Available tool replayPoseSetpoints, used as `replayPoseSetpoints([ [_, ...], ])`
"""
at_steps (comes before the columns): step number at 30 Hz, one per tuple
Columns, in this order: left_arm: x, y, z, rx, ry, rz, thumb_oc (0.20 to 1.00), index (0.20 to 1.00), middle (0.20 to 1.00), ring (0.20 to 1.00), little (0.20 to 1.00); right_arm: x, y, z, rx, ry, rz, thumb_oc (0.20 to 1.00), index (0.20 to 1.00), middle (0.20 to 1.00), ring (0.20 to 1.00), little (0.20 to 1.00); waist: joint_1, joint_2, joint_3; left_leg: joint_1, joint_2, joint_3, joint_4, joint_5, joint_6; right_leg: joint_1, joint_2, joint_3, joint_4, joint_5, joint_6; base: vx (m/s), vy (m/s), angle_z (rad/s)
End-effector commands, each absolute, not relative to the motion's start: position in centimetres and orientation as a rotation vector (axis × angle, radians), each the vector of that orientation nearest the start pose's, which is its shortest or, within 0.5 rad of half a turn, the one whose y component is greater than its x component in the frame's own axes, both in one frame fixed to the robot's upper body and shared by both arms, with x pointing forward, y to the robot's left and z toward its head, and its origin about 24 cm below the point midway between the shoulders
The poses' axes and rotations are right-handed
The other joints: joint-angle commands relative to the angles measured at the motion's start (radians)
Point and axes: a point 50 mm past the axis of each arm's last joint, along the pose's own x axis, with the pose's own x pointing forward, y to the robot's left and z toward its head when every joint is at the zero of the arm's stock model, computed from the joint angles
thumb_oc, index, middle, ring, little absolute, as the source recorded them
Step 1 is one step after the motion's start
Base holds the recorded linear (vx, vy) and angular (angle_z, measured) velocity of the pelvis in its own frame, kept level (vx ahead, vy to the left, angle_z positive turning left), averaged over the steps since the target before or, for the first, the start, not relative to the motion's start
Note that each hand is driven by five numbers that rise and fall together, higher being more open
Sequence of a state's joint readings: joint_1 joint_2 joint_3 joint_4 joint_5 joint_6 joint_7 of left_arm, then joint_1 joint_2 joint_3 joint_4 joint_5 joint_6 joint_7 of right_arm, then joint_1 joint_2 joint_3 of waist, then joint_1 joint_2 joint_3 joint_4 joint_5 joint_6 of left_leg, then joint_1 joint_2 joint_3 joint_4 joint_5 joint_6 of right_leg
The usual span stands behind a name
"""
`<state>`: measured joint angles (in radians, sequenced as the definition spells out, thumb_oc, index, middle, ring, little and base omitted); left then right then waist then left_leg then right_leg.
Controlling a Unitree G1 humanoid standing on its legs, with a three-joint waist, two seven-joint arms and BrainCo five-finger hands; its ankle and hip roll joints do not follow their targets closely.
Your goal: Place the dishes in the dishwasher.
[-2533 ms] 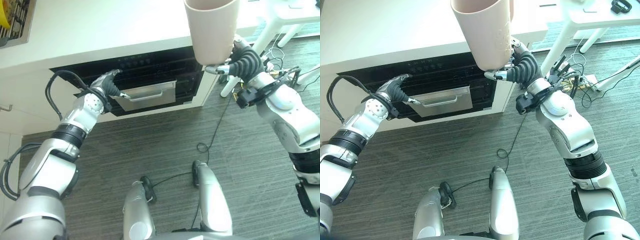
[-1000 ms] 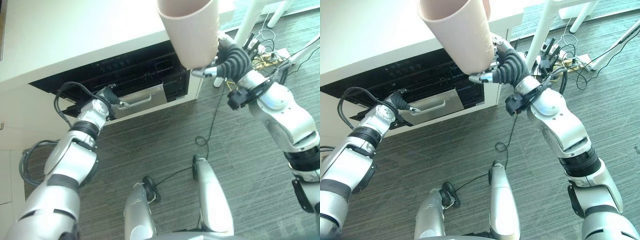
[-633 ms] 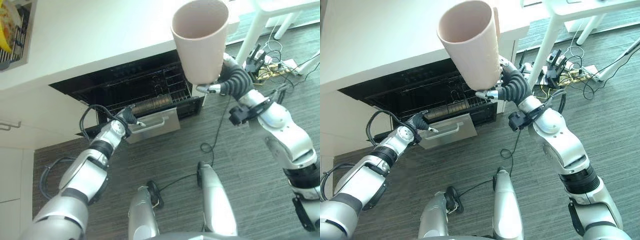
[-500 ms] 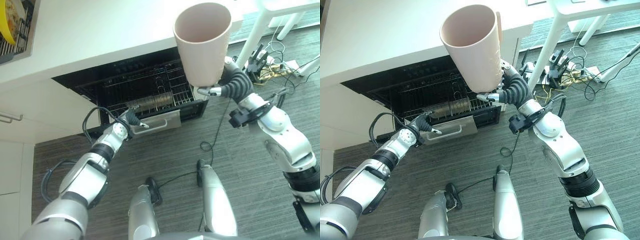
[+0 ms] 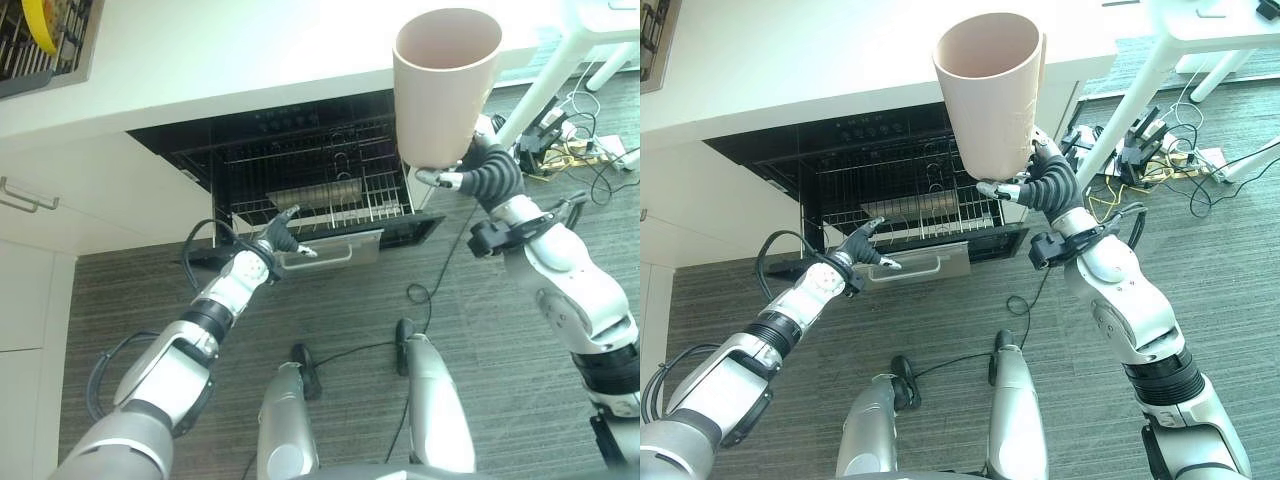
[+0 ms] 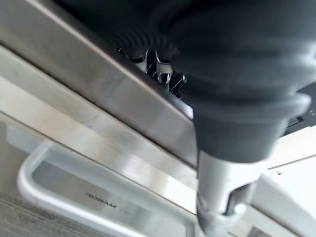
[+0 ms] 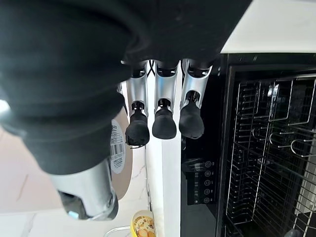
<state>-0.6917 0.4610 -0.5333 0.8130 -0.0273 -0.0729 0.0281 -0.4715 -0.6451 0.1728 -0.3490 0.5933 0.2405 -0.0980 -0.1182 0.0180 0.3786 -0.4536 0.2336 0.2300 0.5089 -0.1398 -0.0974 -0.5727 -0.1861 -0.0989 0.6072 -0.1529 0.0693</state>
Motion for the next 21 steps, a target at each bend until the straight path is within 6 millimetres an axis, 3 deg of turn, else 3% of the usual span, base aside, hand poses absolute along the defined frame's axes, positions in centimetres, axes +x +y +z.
replayPoseSetpoints([
  [1, 21.5, 14.1, -11.4, 0.287, 0.918, -0.474, 1.000, 1.000, 1.000, 1.000, 1.000, 27.2, -15.7, 27.6, -0.062, -0.632, 0.315, 0.200, 0.200, 0.200, 0.200, 0.200, -0.012, -0.072, 0.107, -0.005, 0.051, -0.046, 0.023, -0.008, -0.006, 0.018, -0.056, 0.027, -0.049, 0.047, 0.053, -0.02, -0.058, 0.02],
  [5, 19.2, 14.5, -12.5, 0.238, 1.067, -0.487, 1.000, 1.000, 1.000, 1.000, 1.000, 27.6, -16.4, 27.9, -0.049, -0.610, 0.280, 0.200, 0.200, 0.200, 0.200, 0.200, 0.008, -0.069, 0.114, 0.000, 0.043, -0.051, 0.006, 0.002, -0.001, 0.027, -0.057, 0.016, -0.062, 0.053, 0.050, 0.00, -0.031, 0.08],
  [7, 18.1, 14.8, -13.1, 0.211, 1.157, -0.504, 1.000, 1.000, 1.000, 1.000, 1.000, 27.8, -16.7, 28.2, -0.049, -0.596, 0.273, 0.200, 0.200, 0.200, 0.200, 0.200, 0.014, -0.065, 0.114, 0.010, 0.041, -0.056, 0.010, -0.021, -0.006, 0.040, -0.058, 0.014, -0.057, 0.030, 0.057, 0.03, -0.005, 0.06],
  [8, 17.0, 15.2, -13.6, 0.205, 1.236, -0.508, 1.000, 1.000, 1.000, 1.000, 1.000, 28.1, -16.9, 28.4, -0.051, -0.582, 0.268, 0.200, 0.200, 0.200, 0.200, 0.200, 0.019, -0.066, 0.116, -0.001, 0.036, -0.055, -0.003, 0.012, 0.002, 0.035, -0.057, 0.010, -0.072, 0.057, 0.048, 0.00, -0.004, 0.07],
  [9, 16.9, 15.2, -13.6, 0.208, 1.243, -0.511, 1.000, 1.000, 1.000, 1.000, 1.000, 28.1, -16.9, 28.4, -0.052, -0.578, 0.267, 0.200, 0.200, 0.200, 0.200, 0.200, 0.019, -0.064, 0.114, 0.009, 0.037, -0.060, 0.003, -0.014, -0.005, 0.044, -0.057, 0.012, -0.063, 0.033, 0.056, -0.08, -0.007, 0.05],
  [10, 16.4, 15.4, -13.8, 0.207, 1.287, -0.528, 1.000, 1.000, 1.000, 1.000, 1.000, 28.3, -17.0, 28.5, -0.056, -0.571, 0.265, 0.200, 0.200, 0.200, 0.200, 0.200, 0.021, -0.065, 0.116, 0.000, 0.033, -0.057, -0.010, 0.017, 0.002, 0.038, -0.055, 0.010, -0.078, 0.059, 0.048, 0.08, 0.015, 0.02],
  [11, 16.2, 15.5, -13.8, 0.203, 1.305, -0.537, 1.000, 1.000, 1.000, 1.000, 1.000, 28.4, -17.1, 28.5, -0.057, -0.566, 0.263, 0.200, 0.200, 0.200, 0.200, 0.200, 0.021, -0.063, 0.114, 0.011, 0.033, -0.061, -0.005, -0.008, -0.004, 0.048, -0.055, 0.011, -0.069, 0.034, 0.055, -0.08, 0.007, -0.01],
  [12, 15.7, 15.7, -13.9, 0.188, 1.342, -0.552, 1.000, 1.000, 1.000, 1.000, 1.000, 28.5, -17.2, 28.6, -0.065, -0.560, 0.258, 0.200, 0.200, 0.200, 0.200, 0.200, 0.022, -0.063, 0.118, 0.001, 0.030, -0.058, -0.014, 0.021, 0.003, 0.042, -0.053, 0.009, -0.081, 0.060, 0.046, 0.08, 0.030, -0.01],
  [13, 15.3, 15.9, -14.0, 0.189, 1.360, -0.559, 1.000, 1.000, 1.000, 1.000, 1.000, 28.6, -17.3, 28.5, -0.070, -0.550, 0.259, 0.200, 0.200, 0.200, 0.200, 0.200, 0.023, -0.060, 0.115, 0.013, 0.030, -0.062, -0.010, -0.004, -0.003, 0.051, -0.052, 0.010, -0.071, 0.035, 0.053, 0.00, 0.000, 0.00],
  [15, 15.3, 16.2, -13.8, 0.170, 1.350, -0.562, 1.000, 1.000, 1.000, 1.000, 1.000, 28.7, -17.4, 28.5, -0.079, -0.538, 0.259, 0.200, 0.200, 0.200, 0.200, 0.200, 0.023, -0.058, 0.118, 0.014, 0.031, -0.061, -0.010, -0.001, -0.003, 0.054, -0.050, 0.011, -0.070, 0.034, 0.051, 0.01, 0.030, 0.00],
  [16, 15.6, 16.3, -13.5, 0.162, 1.340, -0.571, 1.000, 1.000, 1.000, 1.000, 1.000, 28.7, -17.4, 28.5, -0.085, -0.532, 0.262, 0.200, 0.200, 0.200, 0.200, 0.200, 0.024, -0.057, 0.121, 0.007, 0.029, -0.056, -0.016, 0.026, 0.005, 0.049, -0.049, 0.008, -0.079, 0.058, 0.043, -0.06, 0.046, 0.01],
  [20, 17.8, 16.1, -11.1, 0.097, 1.192, -0.604, 1.000, 1.000, 1.000, 1.000, 1.000, 28.8, -17.8, 28.4, -0.113, -0.507, 0.256, 0.200, 0.200, 0.200, 0.200, 0.200, 0.022, -0.044, 0.126, 0.013, 0.029, -0.055, -0.017, 0.031, 0.005, 0.058, -0.044, 0.011, -0.082, 0.058, 0.039, 0.00, 0.063, 0.00],
  [21, 18.8, 15.9, -9.7, 0.063, 1.113, -0.608, 1.000, 1.000, 1.000, 1.000, 1.000, 28.8, -18.1, 28.2, -0.131, -0.493, 0.252, 0.200, 0.200, 0.200, 0.200, 0.200, 0.024, -0.035, 0.129, 0.019, 0.028, -0.054, -0.020, 0.035, 0.006, 0.064, -0.043, 0.012, -0.082, 0.058, 0.038, 0.02, 0.091, 0.00],
])
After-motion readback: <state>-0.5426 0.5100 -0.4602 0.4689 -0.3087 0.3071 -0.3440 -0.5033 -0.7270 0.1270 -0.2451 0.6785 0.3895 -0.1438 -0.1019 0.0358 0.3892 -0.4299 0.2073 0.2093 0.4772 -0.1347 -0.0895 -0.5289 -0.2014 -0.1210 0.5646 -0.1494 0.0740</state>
